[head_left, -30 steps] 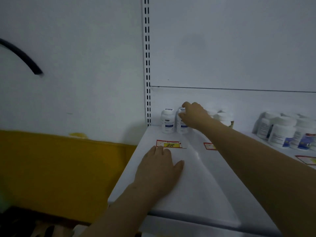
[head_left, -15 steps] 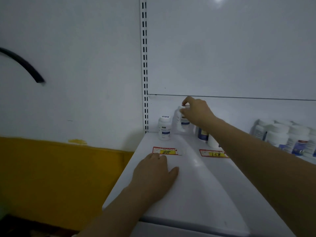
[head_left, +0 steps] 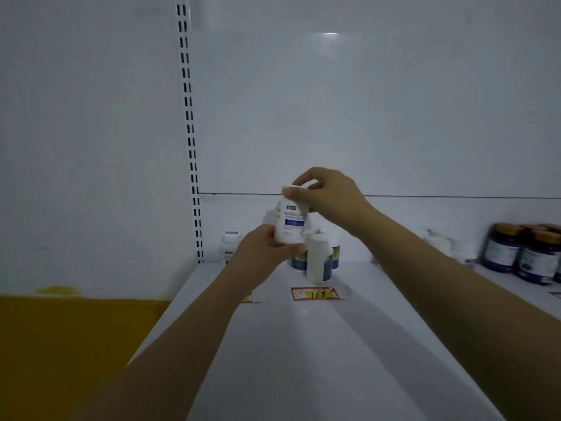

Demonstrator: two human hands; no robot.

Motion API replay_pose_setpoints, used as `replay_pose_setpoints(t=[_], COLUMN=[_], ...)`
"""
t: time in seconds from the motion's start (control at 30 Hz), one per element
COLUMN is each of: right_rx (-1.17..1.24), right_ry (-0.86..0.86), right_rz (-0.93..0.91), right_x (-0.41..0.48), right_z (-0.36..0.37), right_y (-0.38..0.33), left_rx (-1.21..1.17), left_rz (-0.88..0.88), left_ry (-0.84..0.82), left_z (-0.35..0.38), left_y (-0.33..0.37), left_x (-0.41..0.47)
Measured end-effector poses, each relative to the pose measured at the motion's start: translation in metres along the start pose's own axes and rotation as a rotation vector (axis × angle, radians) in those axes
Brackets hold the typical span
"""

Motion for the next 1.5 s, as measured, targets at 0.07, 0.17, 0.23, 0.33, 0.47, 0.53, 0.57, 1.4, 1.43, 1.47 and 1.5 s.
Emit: replay_pose_setpoints(t=[0.07, 0.17, 0.23, 0.33, 0.47, 0.53, 0.57, 1.4, 1.43, 1.47, 1.5], right_rx=[0.009, 0.082, 0.183, 0.268, 0.333, 0.356, 0.363, 0.636, 0.690, 0.748, 0.795], right_ry=[0.003, -0.025, -0.059, -0.067, -0.056, -0.053, -0.055, -0.124, -0.151, -0.186, -0.220], right_rz=[0.008, 0.048, 0.075, 0.053, 0.022, 0.016, 0.016, 0.064, 0.059, 0.055, 0.052], right_x=[-0.005, -0.007, -0.010, -0.014, -0.018, -0.017, -0.017, -0.009, -0.010, -0.011, -0.012], right_z=[0.007, 0.021, 0.029, 0.036, 0.043, 0.048, 0.049, 0.060, 0.059, 0.059, 0.060], right_y=[0.009, 0.026, 0.033, 0.037, 0.039, 0.040, 0.040, 0.052, 0.051, 0.051, 0.050], left_rx=[-0.054, -0.213, -0.281, -0.320, -0.303, -0.297, -0.300, -0.475, -0.499, -0.520, -0.511], left_rz=[-0.051, -0.129, -0.159, -0.161, -0.143, -0.141, -0.146, -0.169, -0.171, -0.176, -0.176], left_ry=[0.014, -0.014, -0.031, -0.019, -0.027, -0.033, -0.032, -0.158, -0.179, -0.197, -0.201], left_z=[0.006, 0.013, 0.017, 0.019, 0.014, 0.011, 0.010, 0.001, 0.001, 0.002, 0.002], left_y=[-0.008, -0.024, -0.029, -0.037, -0.046, -0.049, -0.050, -0.056, -0.055, -0.054, -0.055], left_x=[0.002, 0.002, 0.000, 0.000, 0.000, 0.000, 0.000, 0.006, 0.006, 0.005, 0.005])
Point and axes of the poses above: each hand's wrist, its own x-axis towards the middle knuckle, its own z-axis out of the palm, y = z × x, the point moved 4 cm from there along x, towards the middle knuckle, and after that the axes turned 11 degrees about -x, right-handed, at the moved point
